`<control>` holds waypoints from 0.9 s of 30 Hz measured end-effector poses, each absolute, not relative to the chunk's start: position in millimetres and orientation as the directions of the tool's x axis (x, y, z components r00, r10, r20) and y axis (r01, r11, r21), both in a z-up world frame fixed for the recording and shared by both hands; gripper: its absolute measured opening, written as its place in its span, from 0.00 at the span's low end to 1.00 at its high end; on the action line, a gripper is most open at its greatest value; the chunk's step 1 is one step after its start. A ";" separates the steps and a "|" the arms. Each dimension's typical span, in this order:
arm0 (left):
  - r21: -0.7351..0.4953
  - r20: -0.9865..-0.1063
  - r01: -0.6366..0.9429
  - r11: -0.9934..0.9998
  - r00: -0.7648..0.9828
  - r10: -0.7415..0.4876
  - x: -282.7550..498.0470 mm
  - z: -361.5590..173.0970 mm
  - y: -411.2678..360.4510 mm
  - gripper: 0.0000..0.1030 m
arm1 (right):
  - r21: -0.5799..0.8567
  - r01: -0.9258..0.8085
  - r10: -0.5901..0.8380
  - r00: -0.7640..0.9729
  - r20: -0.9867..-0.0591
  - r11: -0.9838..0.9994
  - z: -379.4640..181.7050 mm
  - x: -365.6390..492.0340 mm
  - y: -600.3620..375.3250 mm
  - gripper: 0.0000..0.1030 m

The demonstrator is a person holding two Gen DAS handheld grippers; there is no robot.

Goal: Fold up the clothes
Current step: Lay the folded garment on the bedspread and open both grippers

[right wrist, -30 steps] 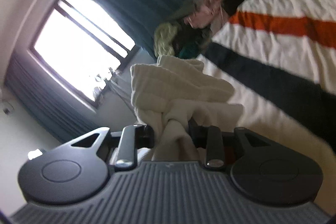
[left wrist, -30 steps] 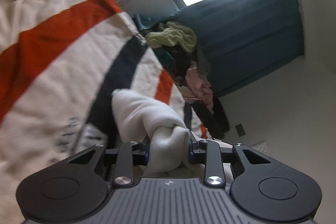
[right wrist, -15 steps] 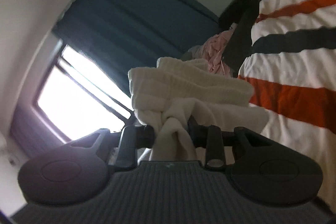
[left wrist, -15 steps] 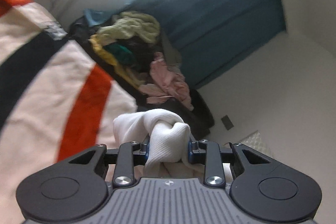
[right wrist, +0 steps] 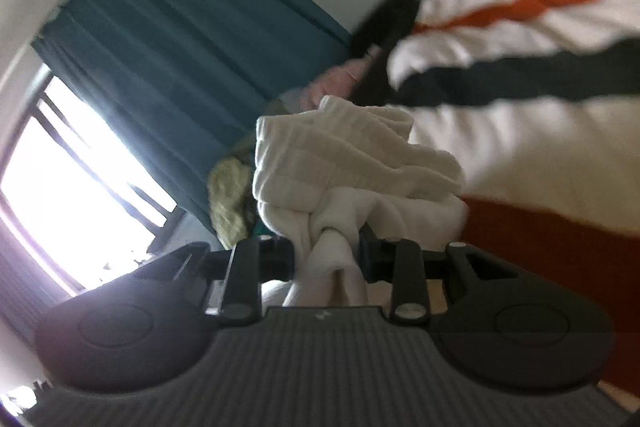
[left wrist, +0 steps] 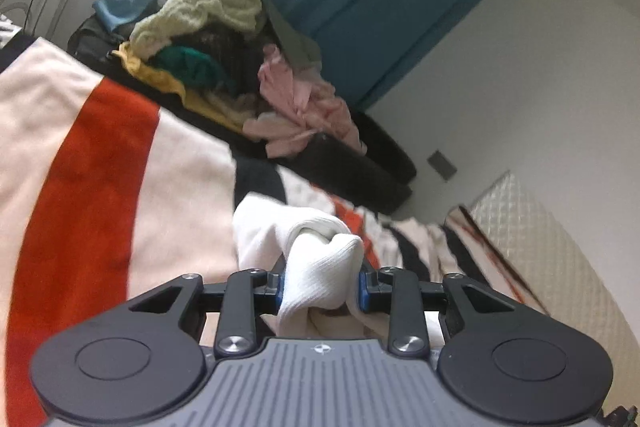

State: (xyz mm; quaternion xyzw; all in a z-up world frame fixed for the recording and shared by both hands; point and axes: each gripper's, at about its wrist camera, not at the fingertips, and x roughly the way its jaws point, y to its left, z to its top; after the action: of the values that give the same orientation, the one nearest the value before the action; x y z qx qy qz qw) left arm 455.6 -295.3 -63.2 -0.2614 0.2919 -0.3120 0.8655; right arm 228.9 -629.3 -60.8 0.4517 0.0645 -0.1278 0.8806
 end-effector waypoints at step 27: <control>-0.147 -0.470 0.557 0.817 0.688 -0.553 256.3 79.3 -241.0 0.68 | 0.489 0.434 -0.160 0.848 -0.505 0.756 94.7 102.3 -524.1 0.40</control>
State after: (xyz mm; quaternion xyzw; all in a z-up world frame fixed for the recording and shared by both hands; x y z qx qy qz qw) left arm 256.3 -241.0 79.3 0.0035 0.2546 -0.3021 0.9186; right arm 102.3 -524.1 94.7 0.3085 0.2221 -0.1631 0.9104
